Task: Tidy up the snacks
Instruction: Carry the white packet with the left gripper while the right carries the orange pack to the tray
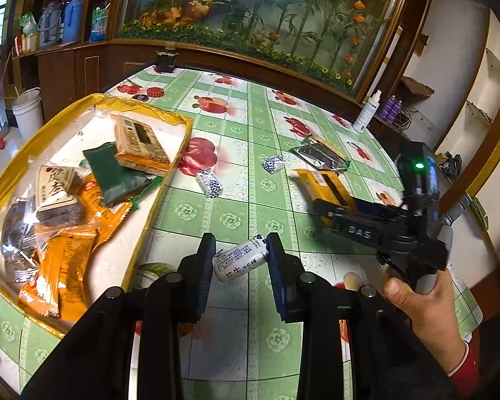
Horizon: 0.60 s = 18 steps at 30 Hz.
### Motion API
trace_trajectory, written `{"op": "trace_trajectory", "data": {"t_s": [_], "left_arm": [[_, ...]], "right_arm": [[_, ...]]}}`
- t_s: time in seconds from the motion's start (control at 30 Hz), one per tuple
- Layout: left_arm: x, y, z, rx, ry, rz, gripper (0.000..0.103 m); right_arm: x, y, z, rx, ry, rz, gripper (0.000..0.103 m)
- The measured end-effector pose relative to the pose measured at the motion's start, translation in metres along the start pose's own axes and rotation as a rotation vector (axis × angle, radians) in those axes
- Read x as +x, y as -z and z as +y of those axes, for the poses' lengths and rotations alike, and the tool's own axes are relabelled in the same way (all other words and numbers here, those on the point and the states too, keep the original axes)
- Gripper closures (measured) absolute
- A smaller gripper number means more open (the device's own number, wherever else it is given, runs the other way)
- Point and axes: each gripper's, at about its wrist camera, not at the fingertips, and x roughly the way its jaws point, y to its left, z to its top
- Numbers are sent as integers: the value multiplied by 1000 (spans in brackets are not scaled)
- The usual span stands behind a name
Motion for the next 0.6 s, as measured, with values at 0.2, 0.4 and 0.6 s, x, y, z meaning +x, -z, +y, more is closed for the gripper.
{"op": "trace_trajectory", "data": {"t_s": [0.2,0.4,0.6], "left_arm": [[-10,6,7,-9,-64,-10,75],[-23,10,16,-37,-92,-32,75],[-37,11,25,-47,-120,-59,74]], "right_arm": [[-40,2,23,-47,-26,-75,32],[-68,1,60,-137,-30,-125,32],[-86,4,93,-210,-43,-160,32]]}}
